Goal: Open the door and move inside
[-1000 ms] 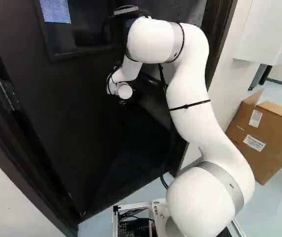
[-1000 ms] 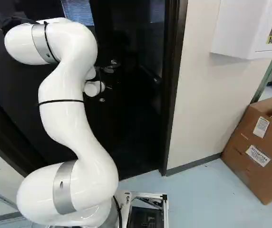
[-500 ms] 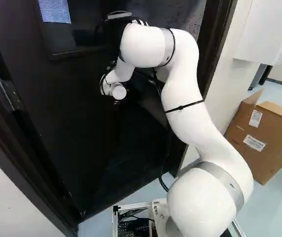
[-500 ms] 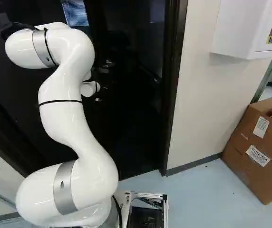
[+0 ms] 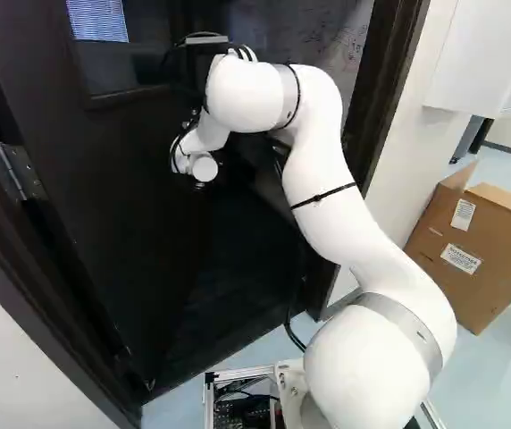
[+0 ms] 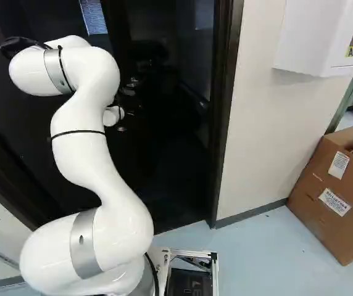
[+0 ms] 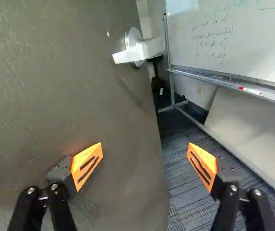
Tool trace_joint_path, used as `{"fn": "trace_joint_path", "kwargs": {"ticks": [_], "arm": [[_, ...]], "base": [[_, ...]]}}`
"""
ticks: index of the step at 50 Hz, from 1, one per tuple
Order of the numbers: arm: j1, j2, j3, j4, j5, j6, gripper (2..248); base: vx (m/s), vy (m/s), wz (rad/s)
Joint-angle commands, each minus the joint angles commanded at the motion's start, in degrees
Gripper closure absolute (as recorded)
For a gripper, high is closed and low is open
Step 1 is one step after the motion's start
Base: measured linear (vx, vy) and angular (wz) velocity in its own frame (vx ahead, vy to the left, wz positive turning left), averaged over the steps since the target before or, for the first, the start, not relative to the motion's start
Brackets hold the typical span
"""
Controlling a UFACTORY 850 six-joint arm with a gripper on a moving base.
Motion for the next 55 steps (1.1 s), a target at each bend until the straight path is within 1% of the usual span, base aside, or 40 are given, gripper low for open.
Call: {"fn": "trace_joint_path", "kwargs": {"ticks": [11,18,38,55], "arm": [[1.1,-1.9,-2.6,-0.9,0.0,0.0,3],[1.8,-1.7,-2.5,-1.3,0.0,0.0,3],[3.3,2.8,3.9,-2.1,0.0,0.0,3],[4.0,7.6,10.5,-2.7,0.0,0.0,3]], "base": [[0.000,0.000,0.000],[0.000,0.000,0.000],[0.000,0.000,0.000],[0.000,0.000,0.000]]}}
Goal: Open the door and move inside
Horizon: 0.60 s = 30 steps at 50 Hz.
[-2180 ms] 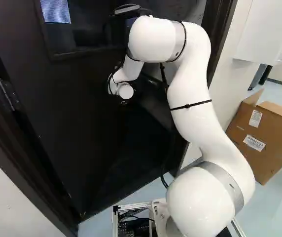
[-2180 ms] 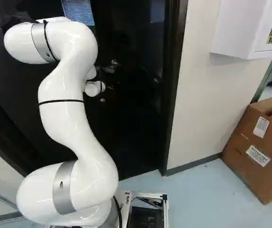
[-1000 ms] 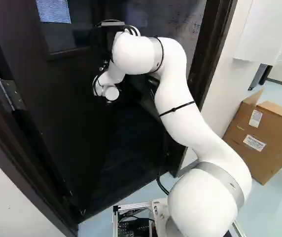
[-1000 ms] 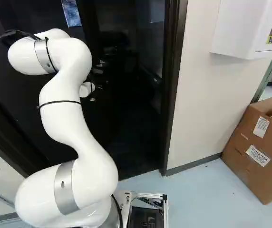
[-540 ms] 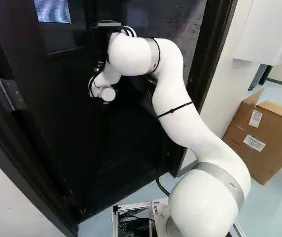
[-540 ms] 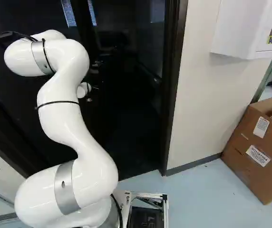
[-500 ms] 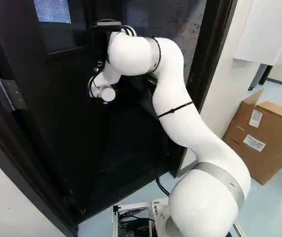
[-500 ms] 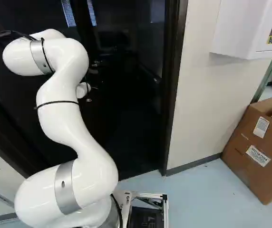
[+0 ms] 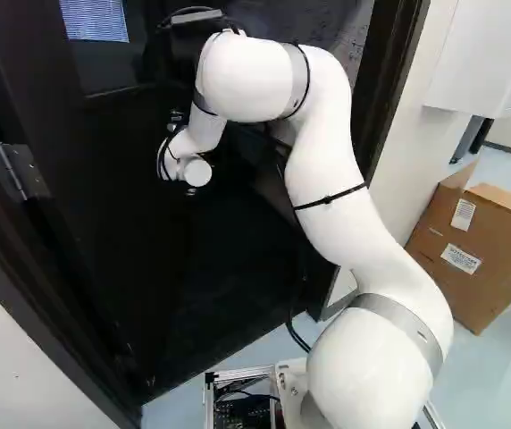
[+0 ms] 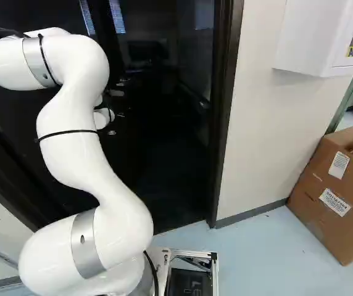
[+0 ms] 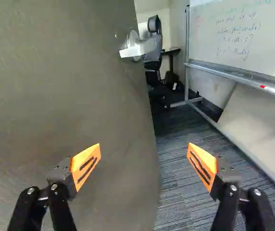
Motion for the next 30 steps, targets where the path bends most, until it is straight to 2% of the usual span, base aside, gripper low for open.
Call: {"fn": "trace_joint_path", "kwargs": {"ticks": [12,30], "arm": [[0.7,2.5,3.4,-0.6,0.0,0.0,3],[1.1,2.7,3.7,-0.6,0.0,0.0,3]], "base": [[0.000,0.000,0.000],[0.000,0.000,0.000]]}}
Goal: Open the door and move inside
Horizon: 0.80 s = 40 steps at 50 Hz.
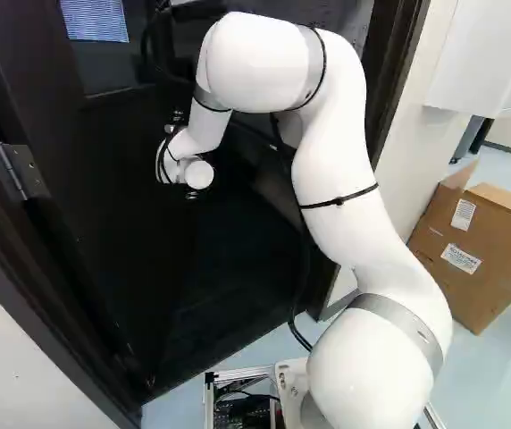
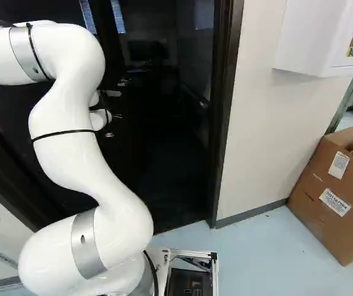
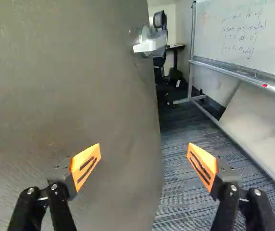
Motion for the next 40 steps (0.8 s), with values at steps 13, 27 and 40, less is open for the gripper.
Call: {"fn": "trace_joint_path", "kwargs": {"ticks": [13,27,40], "arm": [[0.8,-0.8,-1.1,0.0,0.0,0.0,3],[1.8,-1.8,-2.5,0.0,0.0,0.0,3],[2.8,-2.9,-4.0,0.0,0.0,0.0,3]], "base": [[0.000,0.000,0.000],[0.000,0.000,0.000],[0.000,0.000,0.000]]}}
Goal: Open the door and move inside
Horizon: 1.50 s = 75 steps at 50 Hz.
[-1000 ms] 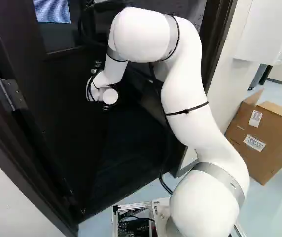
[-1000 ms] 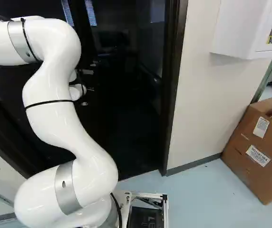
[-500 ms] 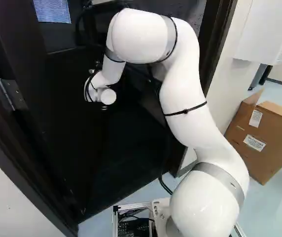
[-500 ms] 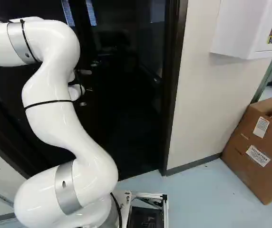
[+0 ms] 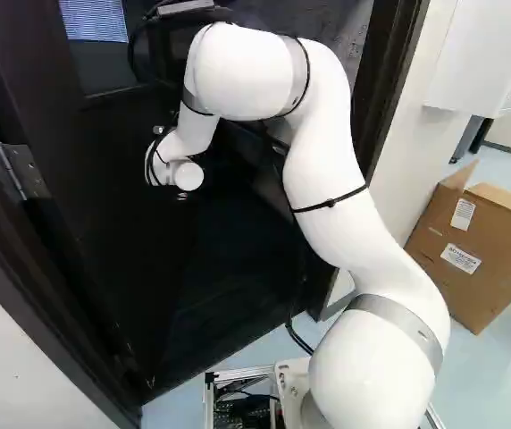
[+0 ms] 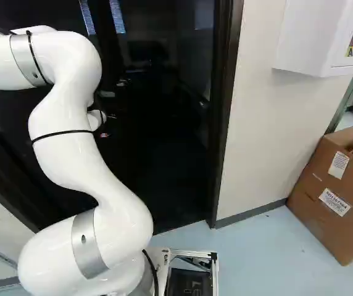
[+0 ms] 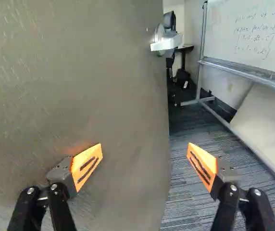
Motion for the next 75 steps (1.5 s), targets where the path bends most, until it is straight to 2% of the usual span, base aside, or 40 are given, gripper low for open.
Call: {"fn": "trace_joint_path", "kwargs": {"ticks": [41,75], "arm": [[3.8,-4.9,-6.8,-0.1,0.0,0.0,3],[7.1,-10.4,-14.6,-3.9,0.0,0.0,3]], "base": [[0.000,0.000,0.000],[0.000,0.000,0.000]]}}
